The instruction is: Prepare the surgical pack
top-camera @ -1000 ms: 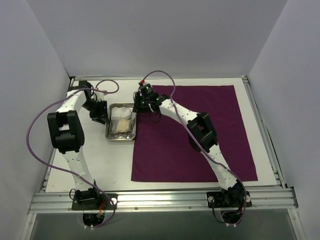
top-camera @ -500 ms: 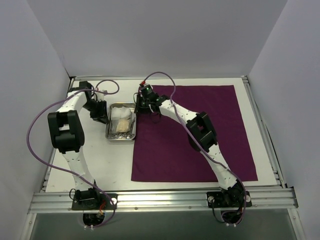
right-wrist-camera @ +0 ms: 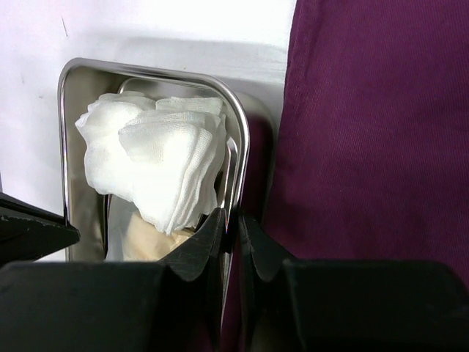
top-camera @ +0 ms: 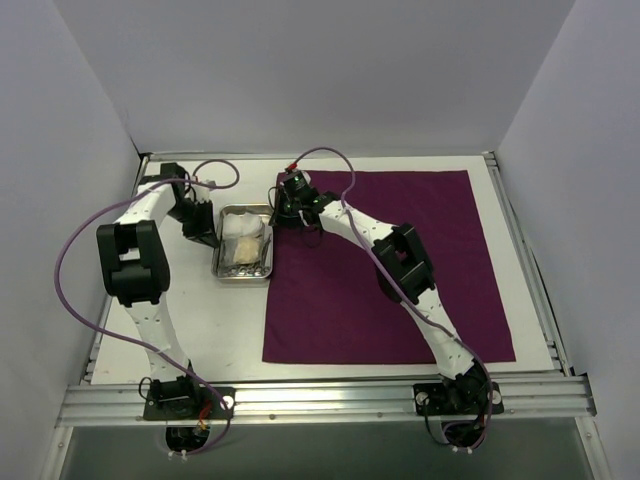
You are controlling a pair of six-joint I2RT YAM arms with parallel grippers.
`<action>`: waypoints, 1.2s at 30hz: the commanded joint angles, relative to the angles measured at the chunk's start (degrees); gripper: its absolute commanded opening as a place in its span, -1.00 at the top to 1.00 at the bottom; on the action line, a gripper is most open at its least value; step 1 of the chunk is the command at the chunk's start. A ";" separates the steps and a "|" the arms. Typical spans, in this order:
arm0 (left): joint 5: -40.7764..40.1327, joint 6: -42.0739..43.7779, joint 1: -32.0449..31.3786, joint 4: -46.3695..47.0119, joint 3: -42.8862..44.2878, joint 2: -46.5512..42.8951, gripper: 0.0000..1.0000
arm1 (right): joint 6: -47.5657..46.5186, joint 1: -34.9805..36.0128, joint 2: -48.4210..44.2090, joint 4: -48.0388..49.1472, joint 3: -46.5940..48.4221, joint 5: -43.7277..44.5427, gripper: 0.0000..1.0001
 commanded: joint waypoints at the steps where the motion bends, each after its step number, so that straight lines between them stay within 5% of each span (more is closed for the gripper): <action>1: 2.57 -0.29 -0.49 -0.12 3.90 0.57 0.95 | 3.12 0.02 -1.04 0.46 -0.84 1.16 1.00; 36: 3.62 -0.64 -2.07 -7.94 21.14 6.20 0.95 | 11.91 -0.15 -9.57 1.87 -2.60 -1.03 1.00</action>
